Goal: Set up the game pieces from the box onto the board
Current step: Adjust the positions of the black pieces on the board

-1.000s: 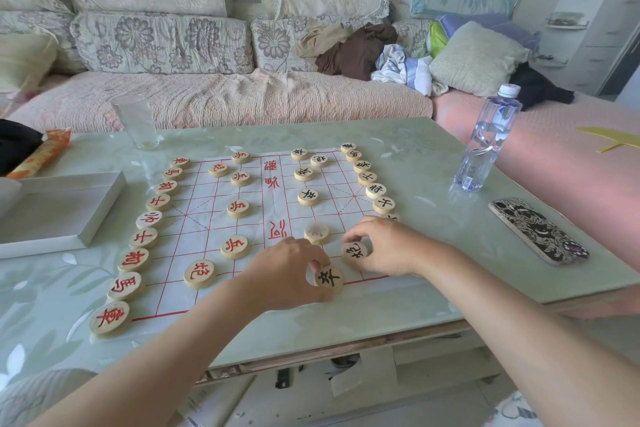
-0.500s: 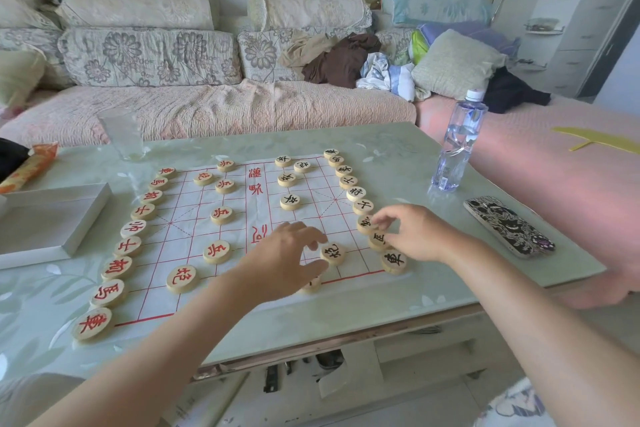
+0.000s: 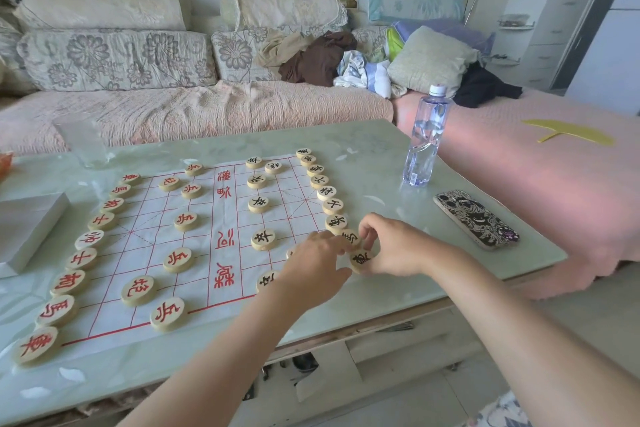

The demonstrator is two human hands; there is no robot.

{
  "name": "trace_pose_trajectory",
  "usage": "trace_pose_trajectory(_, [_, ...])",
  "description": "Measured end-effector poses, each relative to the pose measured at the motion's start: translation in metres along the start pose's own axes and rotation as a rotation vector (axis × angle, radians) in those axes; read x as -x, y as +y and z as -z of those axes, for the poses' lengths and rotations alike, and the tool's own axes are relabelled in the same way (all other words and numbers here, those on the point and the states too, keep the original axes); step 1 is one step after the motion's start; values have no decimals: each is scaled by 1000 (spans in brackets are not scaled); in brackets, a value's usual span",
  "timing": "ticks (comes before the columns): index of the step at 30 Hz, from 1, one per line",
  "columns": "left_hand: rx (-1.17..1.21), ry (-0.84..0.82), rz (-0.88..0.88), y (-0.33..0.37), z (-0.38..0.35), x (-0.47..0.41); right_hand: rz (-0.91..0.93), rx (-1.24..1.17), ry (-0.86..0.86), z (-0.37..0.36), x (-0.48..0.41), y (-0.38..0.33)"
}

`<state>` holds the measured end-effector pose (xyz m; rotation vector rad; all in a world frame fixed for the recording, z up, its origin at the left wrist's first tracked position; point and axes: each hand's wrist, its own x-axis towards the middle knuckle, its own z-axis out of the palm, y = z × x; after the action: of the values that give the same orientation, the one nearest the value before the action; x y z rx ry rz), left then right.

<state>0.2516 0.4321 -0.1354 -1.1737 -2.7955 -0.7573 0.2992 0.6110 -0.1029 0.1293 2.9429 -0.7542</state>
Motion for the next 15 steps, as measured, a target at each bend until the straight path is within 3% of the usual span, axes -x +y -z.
trace_pose_trajectory(15, [-66,89,37,4,-14,-3,26,-138,-85,2,-5,20])
